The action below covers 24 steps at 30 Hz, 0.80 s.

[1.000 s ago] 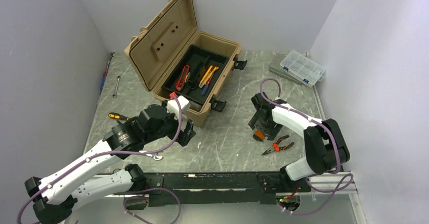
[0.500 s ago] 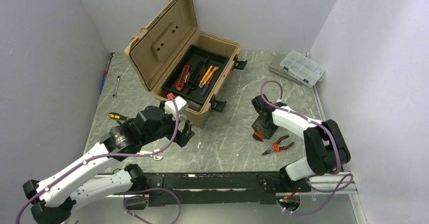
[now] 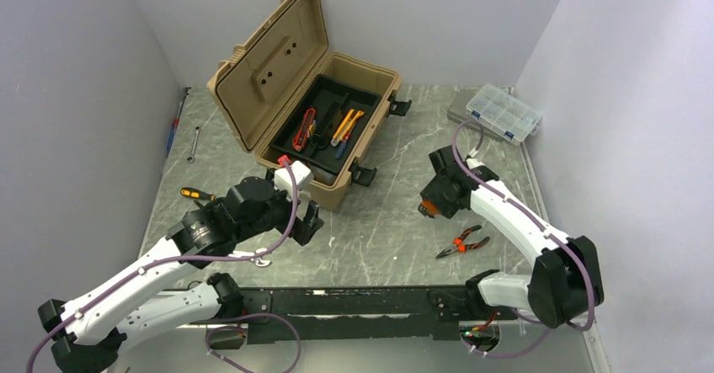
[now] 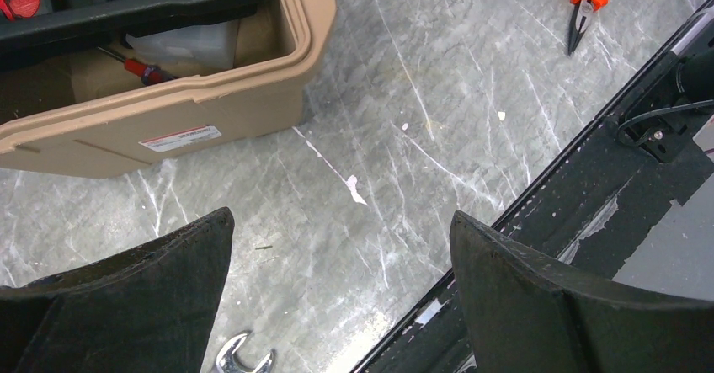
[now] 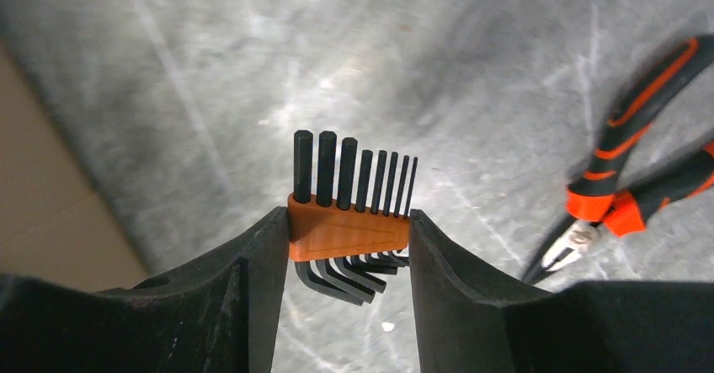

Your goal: Pack the tool kit

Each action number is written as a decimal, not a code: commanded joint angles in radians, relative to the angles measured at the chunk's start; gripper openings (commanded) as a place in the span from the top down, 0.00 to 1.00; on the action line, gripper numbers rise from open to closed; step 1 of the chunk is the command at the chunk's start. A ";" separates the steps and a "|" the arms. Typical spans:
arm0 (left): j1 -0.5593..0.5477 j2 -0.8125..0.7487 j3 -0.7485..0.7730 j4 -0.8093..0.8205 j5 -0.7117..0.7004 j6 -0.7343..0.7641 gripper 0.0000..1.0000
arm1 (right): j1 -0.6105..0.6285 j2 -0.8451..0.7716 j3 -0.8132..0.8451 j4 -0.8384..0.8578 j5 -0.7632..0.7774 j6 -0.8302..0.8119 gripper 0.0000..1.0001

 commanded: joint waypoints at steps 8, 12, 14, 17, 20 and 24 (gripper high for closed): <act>-0.001 0.013 0.009 0.002 -0.047 -0.003 0.01 | 0.062 0.062 0.427 0.107 -0.114 -0.097 0.75; -0.002 0.006 0.009 -0.019 -0.099 -0.020 0.01 | 0.140 0.205 0.663 0.165 -0.140 -0.120 0.75; -0.002 -0.004 0.012 -0.030 -0.130 -0.034 0.00 | 0.180 0.292 0.758 0.178 -0.142 -0.128 0.74; -0.001 -0.020 0.022 -0.063 -0.178 -0.057 0.01 | 0.214 0.414 0.901 0.204 -0.162 -0.133 0.74; 0.003 -0.038 0.036 -0.112 -0.229 -0.068 0.01 | 0.233 0.506 0.978 0.239 -0.161 -0.137 0.74; 0.014 -0.069 0.050 -0.170 -0.272 -0.071 0.01 | 0.237 0.585 0.989 0.340 -0.153 -0.150 0.74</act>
